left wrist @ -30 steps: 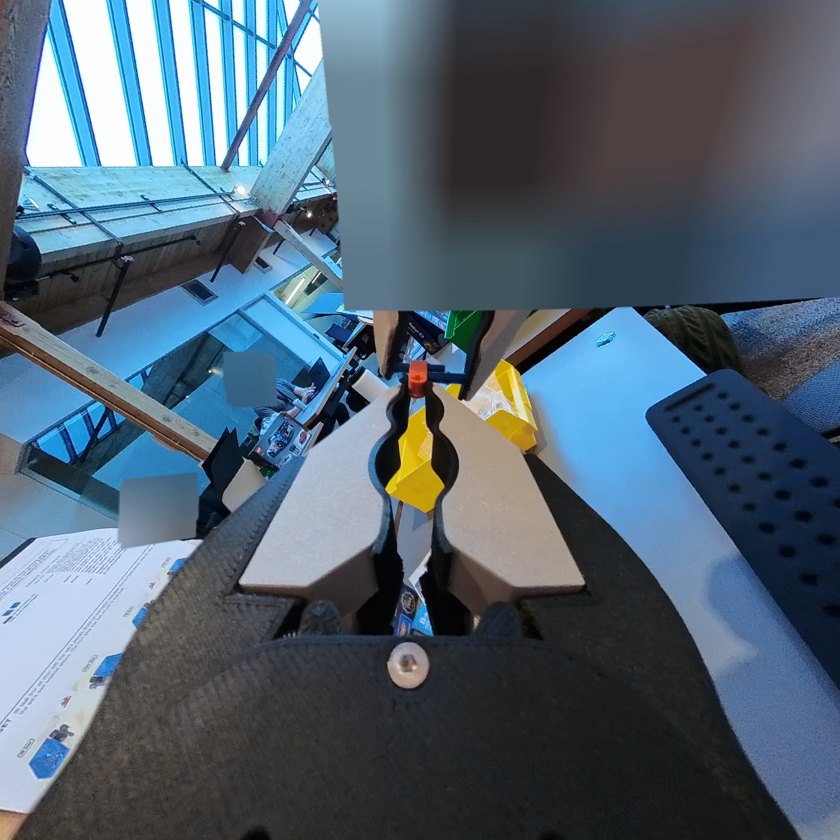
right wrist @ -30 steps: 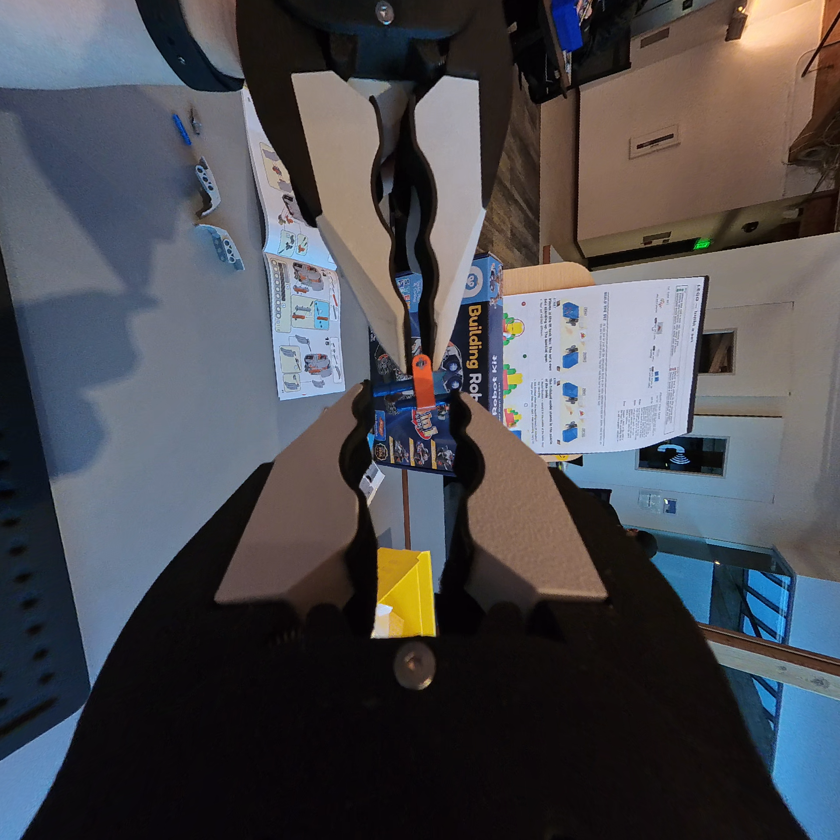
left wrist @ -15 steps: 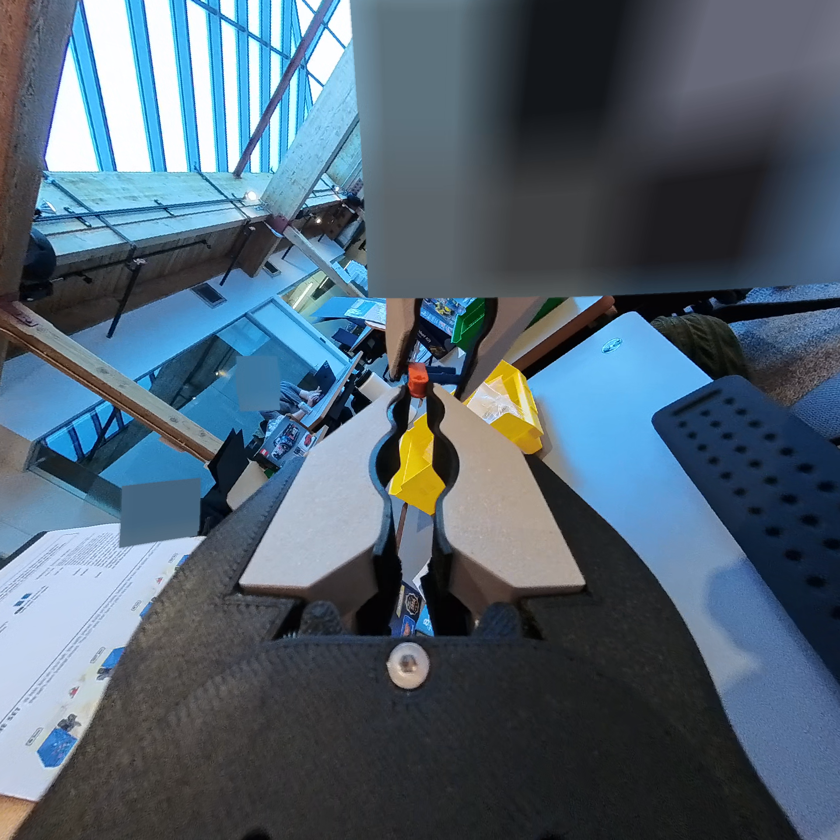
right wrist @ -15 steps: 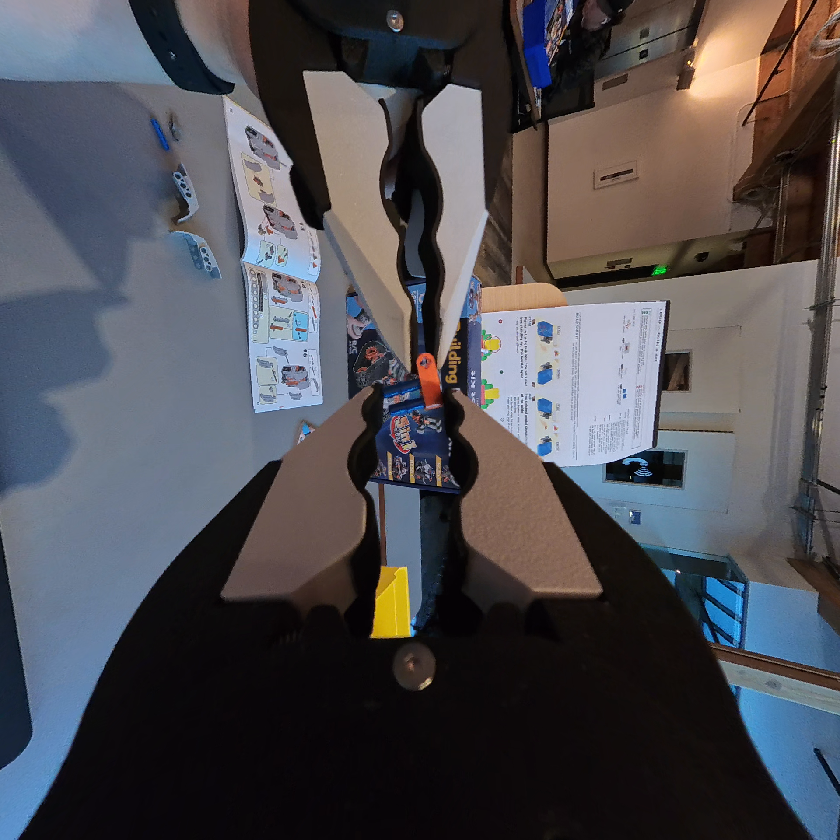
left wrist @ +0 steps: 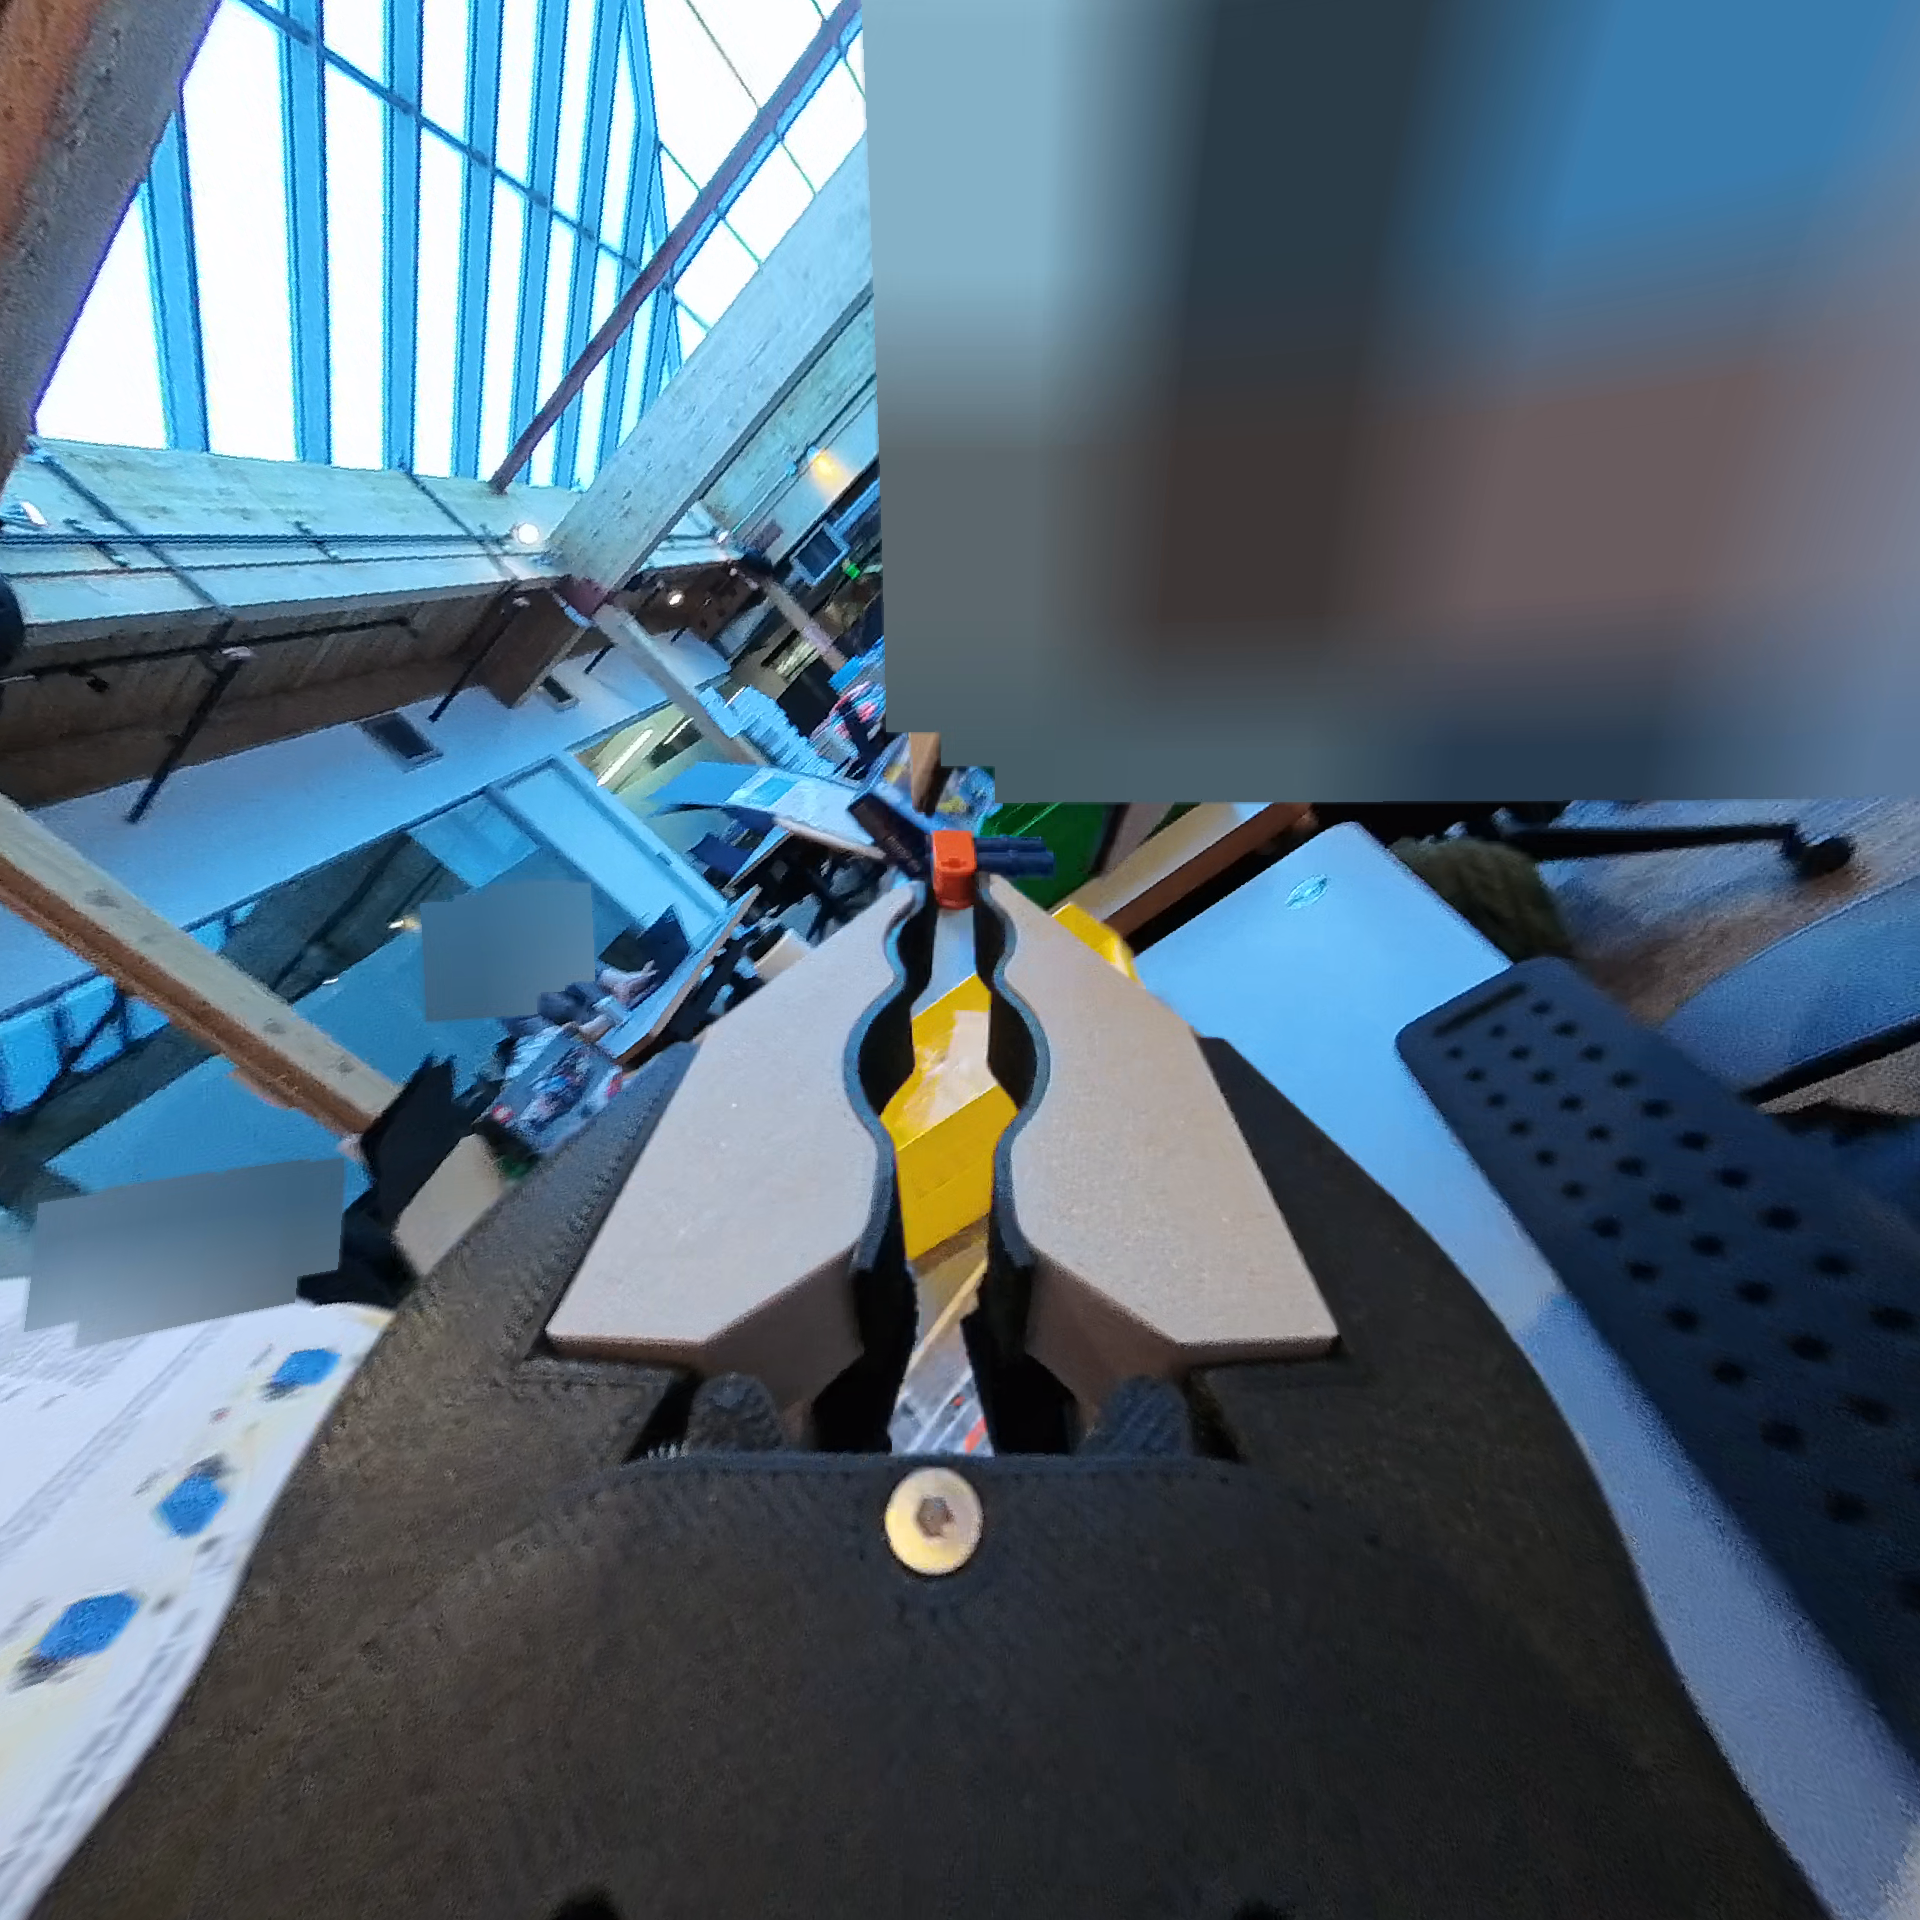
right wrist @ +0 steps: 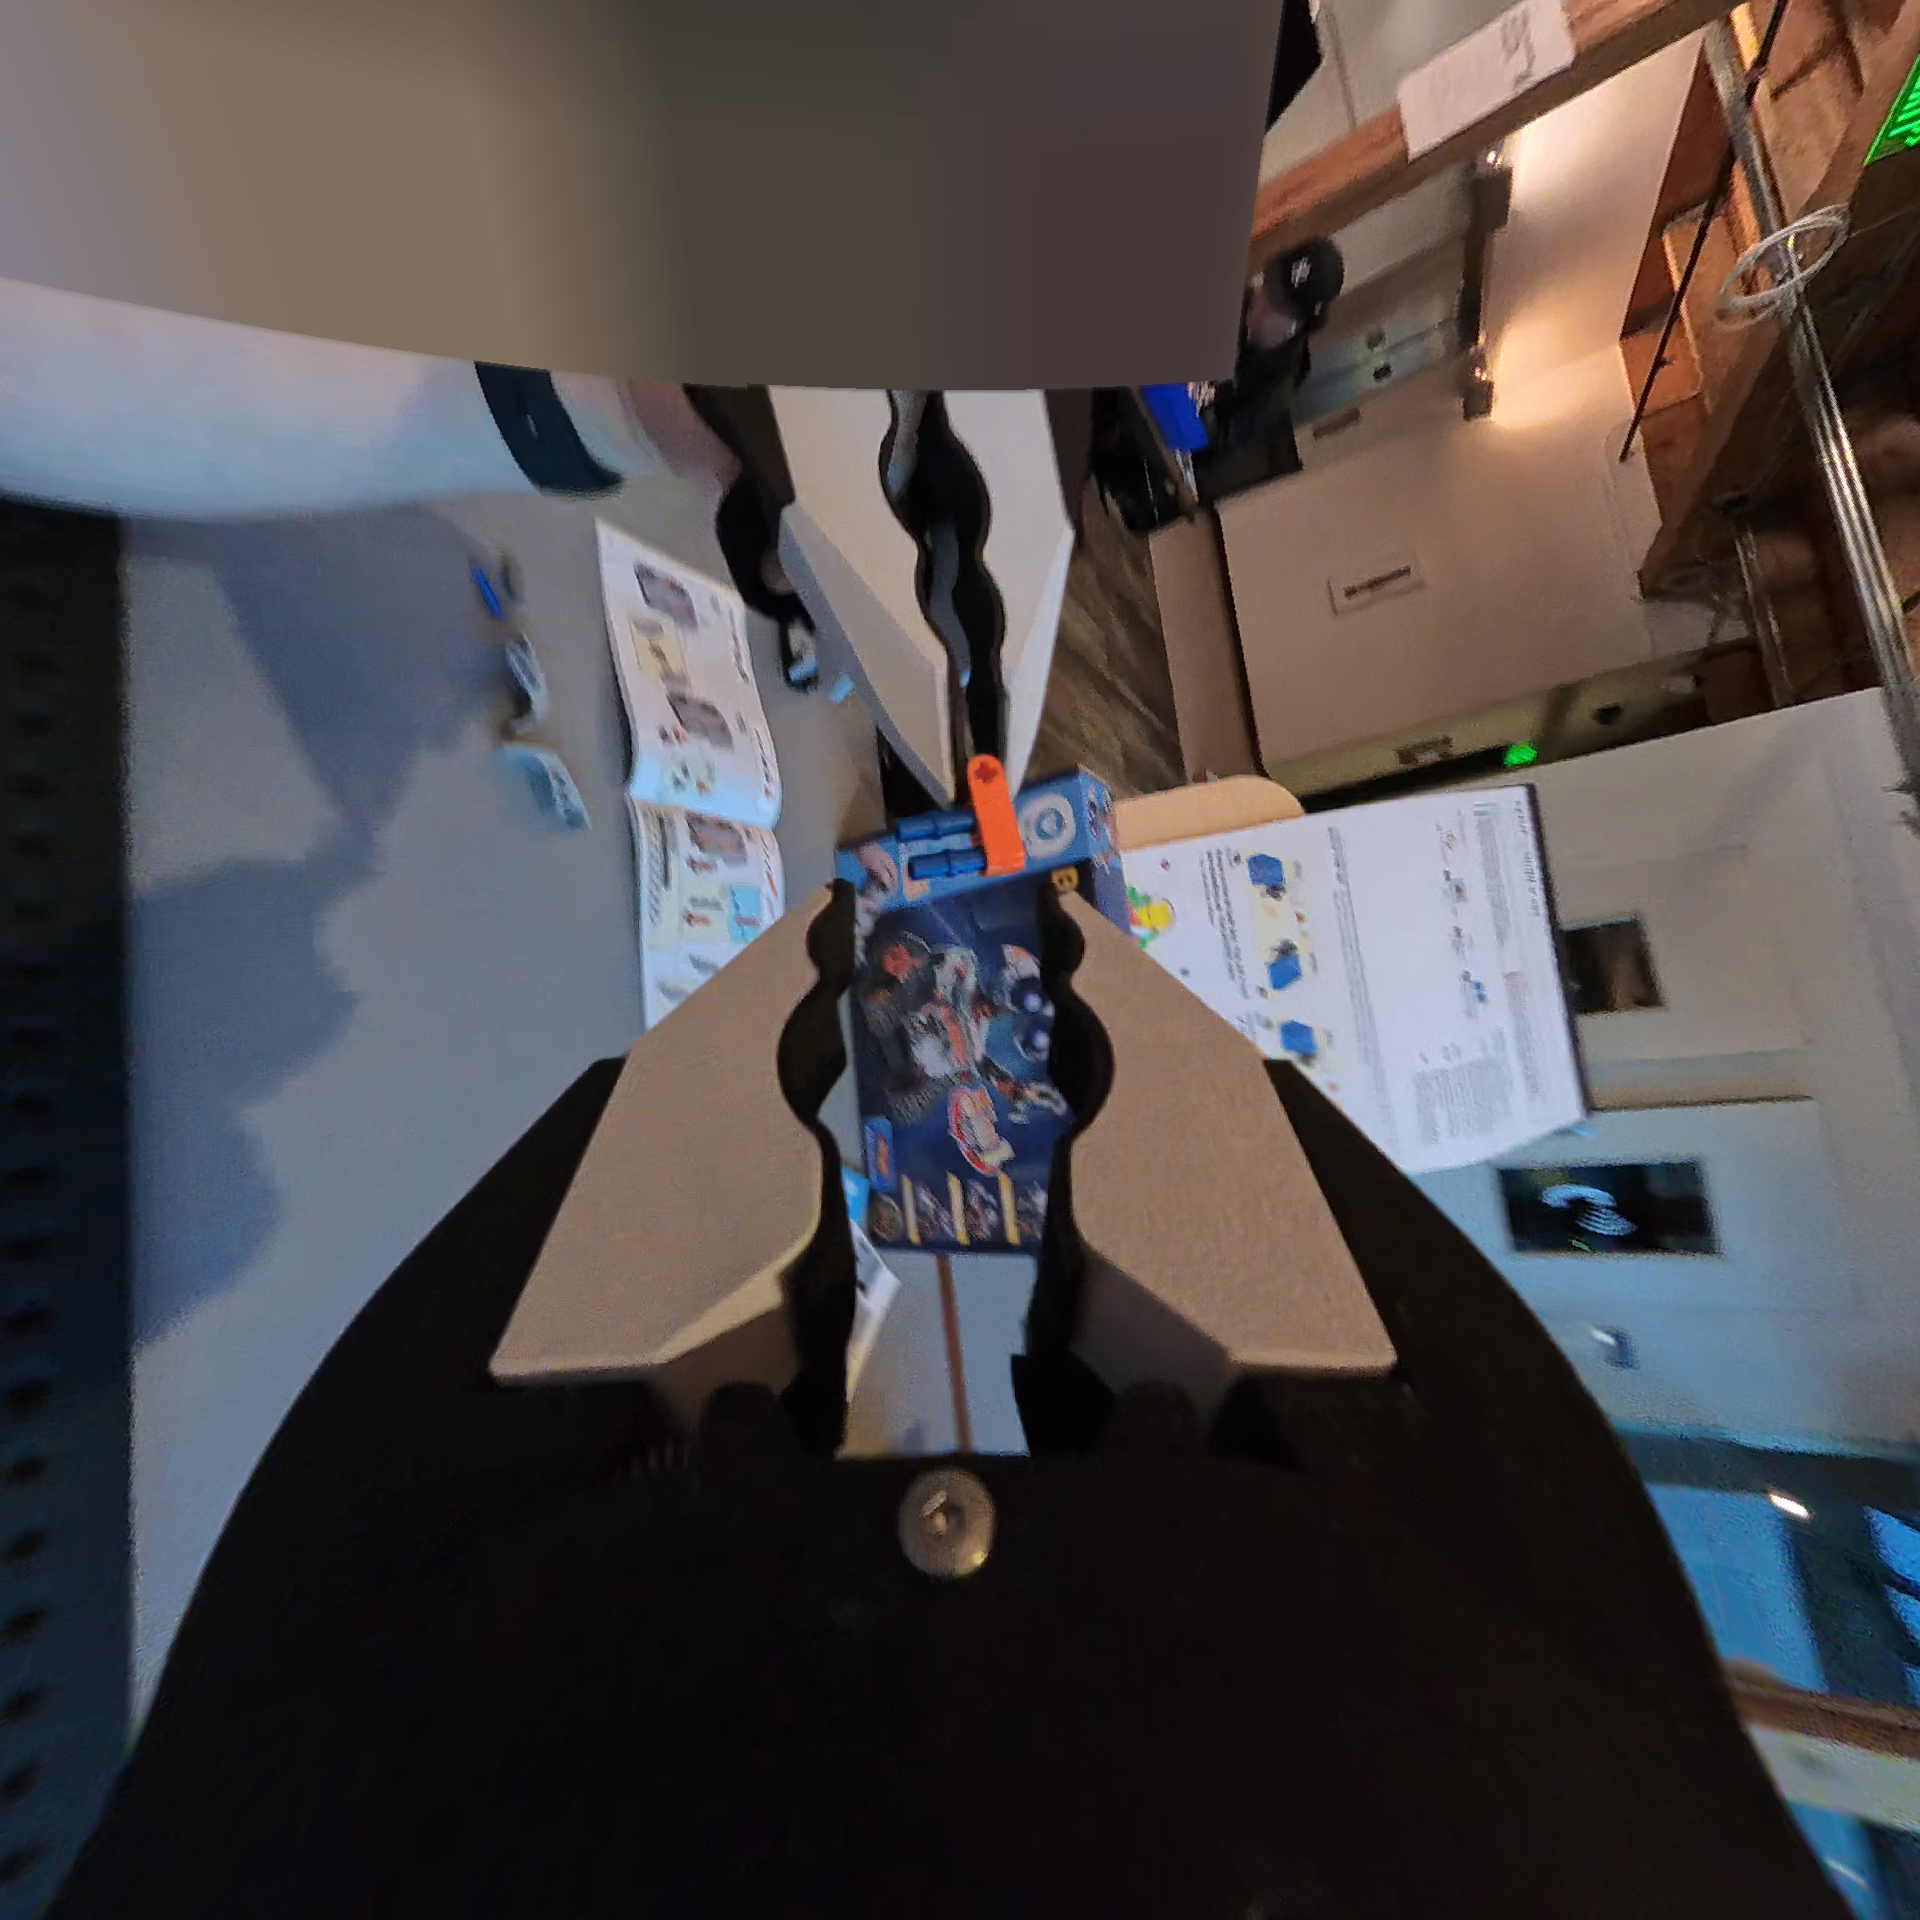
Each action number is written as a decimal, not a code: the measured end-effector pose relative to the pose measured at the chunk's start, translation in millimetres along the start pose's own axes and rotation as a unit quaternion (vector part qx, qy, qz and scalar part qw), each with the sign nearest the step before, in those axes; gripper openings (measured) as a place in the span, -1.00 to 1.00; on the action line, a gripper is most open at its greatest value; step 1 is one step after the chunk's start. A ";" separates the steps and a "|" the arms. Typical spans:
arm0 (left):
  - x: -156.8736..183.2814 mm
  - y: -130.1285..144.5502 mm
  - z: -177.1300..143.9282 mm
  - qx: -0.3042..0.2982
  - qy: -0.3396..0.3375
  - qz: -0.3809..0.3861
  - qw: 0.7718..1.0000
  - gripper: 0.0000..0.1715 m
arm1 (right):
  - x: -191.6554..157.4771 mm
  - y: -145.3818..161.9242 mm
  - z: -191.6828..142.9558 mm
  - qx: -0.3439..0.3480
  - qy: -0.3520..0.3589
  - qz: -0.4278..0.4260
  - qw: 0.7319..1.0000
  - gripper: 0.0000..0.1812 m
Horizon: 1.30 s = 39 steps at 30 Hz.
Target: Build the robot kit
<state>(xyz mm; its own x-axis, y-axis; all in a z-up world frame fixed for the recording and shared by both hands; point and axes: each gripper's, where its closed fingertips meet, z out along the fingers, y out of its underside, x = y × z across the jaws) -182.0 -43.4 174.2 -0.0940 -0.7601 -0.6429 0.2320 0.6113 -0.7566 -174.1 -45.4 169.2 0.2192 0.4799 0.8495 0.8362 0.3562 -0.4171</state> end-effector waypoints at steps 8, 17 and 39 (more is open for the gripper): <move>-0.3 -17.7 -2.3 0.090 0.049 -0.102 0.990 -0.94 | 10.8 -25.7 -29.1 0.208 -0.001 0.109 0.972 -0.60; -41.3 -51.2 -3.7 0.196 -0.084 -0.159 0.964 -0.94 | 52.4 -43.0 -10.4 0.497 -0.101 0.326 0.798 -0.38; 1.0 25.2 27.4 -0.107 -0.034 0.051 0.992 -0.94 | 9.2 16.3 -8.5 0.430 -0.058 0.070 0.898 -0.43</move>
<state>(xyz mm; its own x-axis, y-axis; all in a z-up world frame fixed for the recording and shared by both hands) -149.8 -34.8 157.8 -0.0137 -0.7006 -0.7134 0.0261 0.7130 -0.7007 -154.2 -42.0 173.0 0.1971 0.6300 0.7512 0.0970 0.7499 -0.6544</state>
